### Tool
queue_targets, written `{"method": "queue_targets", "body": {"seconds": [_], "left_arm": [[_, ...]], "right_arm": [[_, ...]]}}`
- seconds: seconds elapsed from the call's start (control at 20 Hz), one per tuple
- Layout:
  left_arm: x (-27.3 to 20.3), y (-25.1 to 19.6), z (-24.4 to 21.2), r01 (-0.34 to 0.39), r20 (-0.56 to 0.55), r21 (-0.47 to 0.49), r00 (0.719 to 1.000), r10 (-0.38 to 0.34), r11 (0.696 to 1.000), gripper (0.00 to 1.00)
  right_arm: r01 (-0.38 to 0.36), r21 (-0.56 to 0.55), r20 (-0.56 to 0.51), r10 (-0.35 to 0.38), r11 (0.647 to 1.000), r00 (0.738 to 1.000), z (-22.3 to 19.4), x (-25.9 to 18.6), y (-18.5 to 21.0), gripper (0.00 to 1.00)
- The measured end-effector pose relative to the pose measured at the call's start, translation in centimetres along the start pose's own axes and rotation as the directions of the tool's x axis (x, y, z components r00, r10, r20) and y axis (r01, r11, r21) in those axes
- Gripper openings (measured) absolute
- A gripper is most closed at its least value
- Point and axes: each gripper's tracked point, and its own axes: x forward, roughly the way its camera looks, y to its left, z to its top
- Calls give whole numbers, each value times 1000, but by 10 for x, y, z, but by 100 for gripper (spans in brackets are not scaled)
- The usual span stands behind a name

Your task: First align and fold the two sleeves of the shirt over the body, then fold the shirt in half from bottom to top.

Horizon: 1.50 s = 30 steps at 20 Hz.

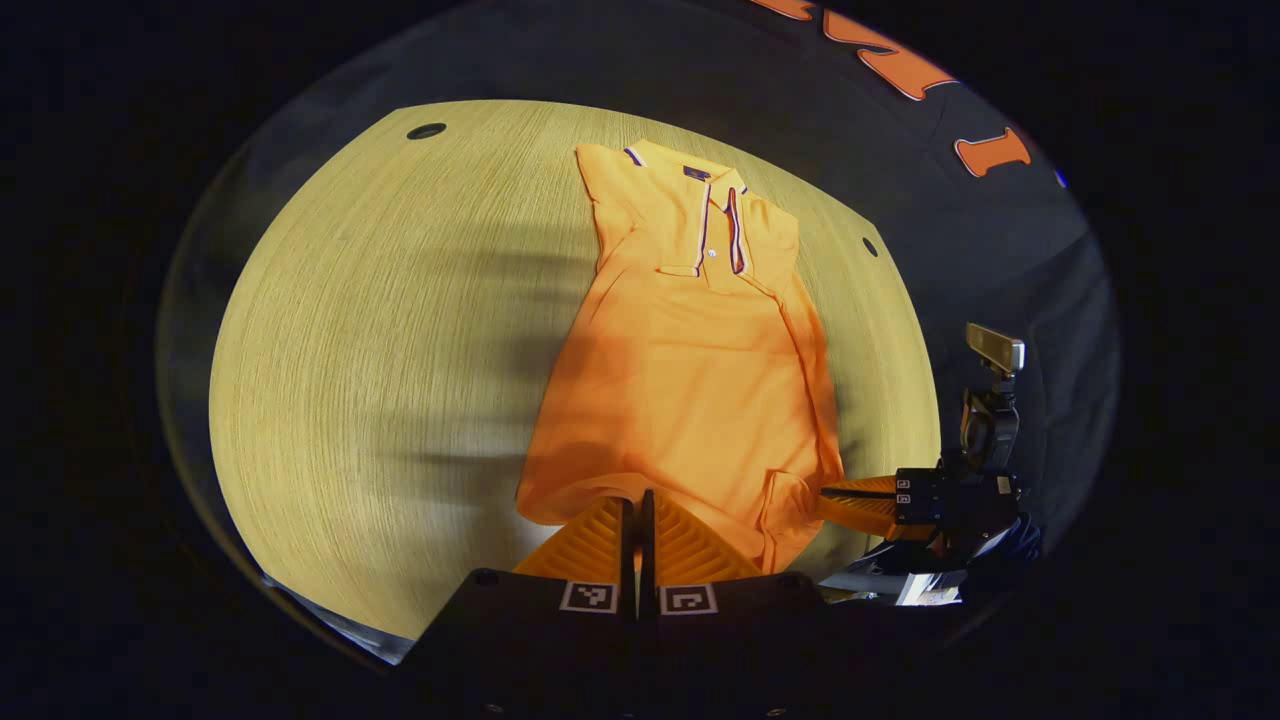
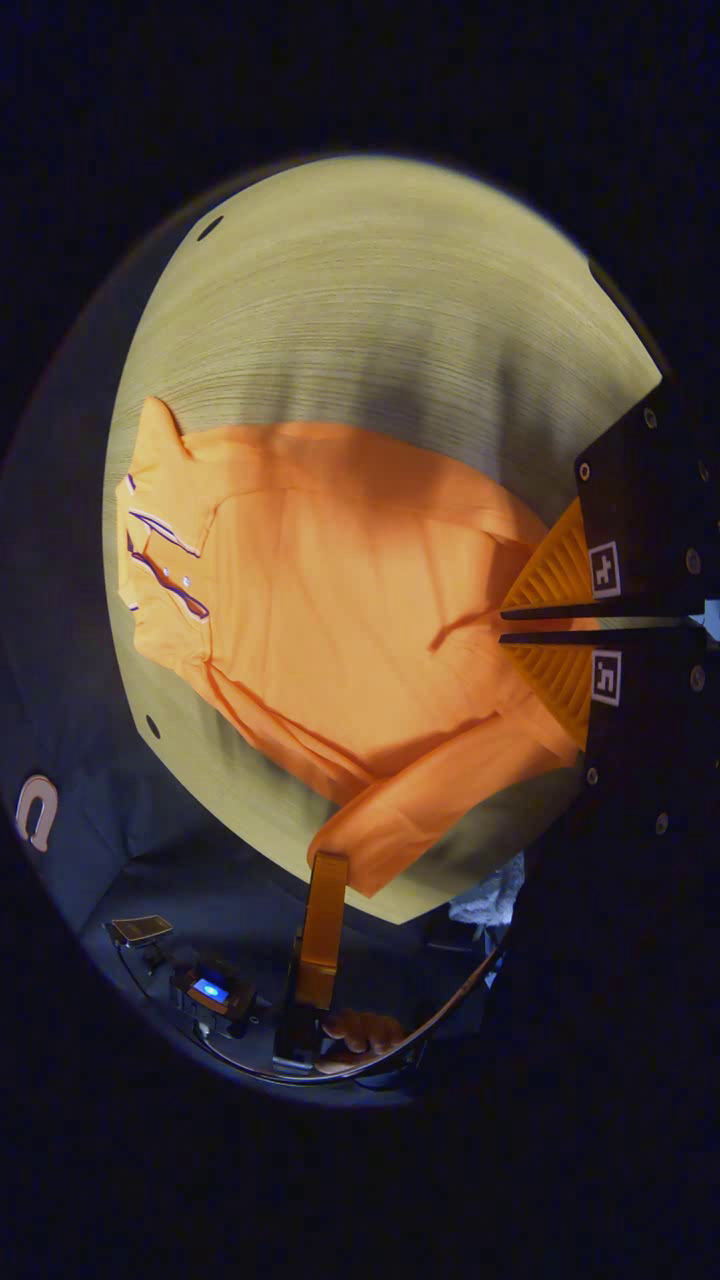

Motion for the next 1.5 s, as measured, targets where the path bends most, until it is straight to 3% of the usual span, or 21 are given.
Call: {"method": "queue_targets", "body": {"seconds": [0.1, 0.15, 0.25, 0.35, 0.4, 0.5, 0.55, 0.6, 0.65, 0.7, 0.75, 0.8, 1.0, 1.15, 1.25, 1.4, 1.5], "left_arm": [[1, 1, 0, -5, -2, 7, 1000, 5, 1000, 1], [2, 1, 0, 0, 0, 4, 1000, 0, 1000, 1], [1, 0, -1, 3, -6, -6, 1000, -3, 1000, 1], [3, 0, -1, 4, -3, -11, 1000, -4, 1000, 1], [3, 1, -1, 3, -3, -14, 1000, -3, 1000, 1], [4, 2, -2, 3, -5, -24, 1000, -3, 1000, 1], [5, 2, -1, 3, -8, -28, 1000, -3, 1000, 1], [7, 2, -3, 3, -11, -30, 1000, -4, 1000, 1], [6, 3, -2, 1, -9, -29, 1000, -1, 1000, 1], [6, 3, -1, 1, -5, -26, 1000, -2, 1000, 1], [5, 3, 1, 1, -1, -24, 1000, -1, 1000, 1], [5, 2, 0, 1, -4, -16, 1000, -1, 1000, 1], [11, -1, 5, 6, -16, 6, 1000, -6, 1000, 1], [14, -2, 9, 7, -24, 21, 1000, -7, 1000, 1], [16, -4, 10, 9, -24, 33, 1000, -8, 999, 1], [17, -3, 12, 13, -27, 43, 1000, -11, 999, 1], [20, -5, 15, 15, -26, 53, 1000, -13, 998, 1]], "right_arm": [[25, -28, 25, -25, 999, 999, 10, -1, 1, 5], [1, -31, 33, 0, 1000, 999, 14, 0, 11, 5], [-28, -53, 8, 29, 998, 1000, 11, 6, 24, 48], [13, -167, 18, -10, 986, 1000, 11, 17, 24, 66], [33, -233, 37, -25, 972, 999, 12, 17, 24, 66], [94, -330, 85, -69, 939, 994, 19, 21, 23, 64], [150, -378, 120, -113, 914, 986, 23, 26, 16, 43], [163, -373, 108, -132, 913, 985, 23, 28, 14, 30], [136, -324, 76, -117, 936, 990, 16, 29, 17, 18], [97, -259, 67, -82, 961, 994, 13, 34, 21, 17], [75, -190, 77, -61, 979, 995, 19, 28, 25, 2], [44, -149, 54, -36, 988, 998, 15, 22, 29, 6], [-108, -64, 9, 109, 992, 994, 3, 9, 61, 4], [-72, -150, -22, 70, 986, 997, -10, 7, 61, 3], [-81, -101, 25, 83, 992, 996, -2, 3, 70, 3], [-15, -54, 114, 21, 998, 993, 26, 0, 57, 2], [20, -50, 95, -15, 999, 995, 25, 2, 45, 1]]}}
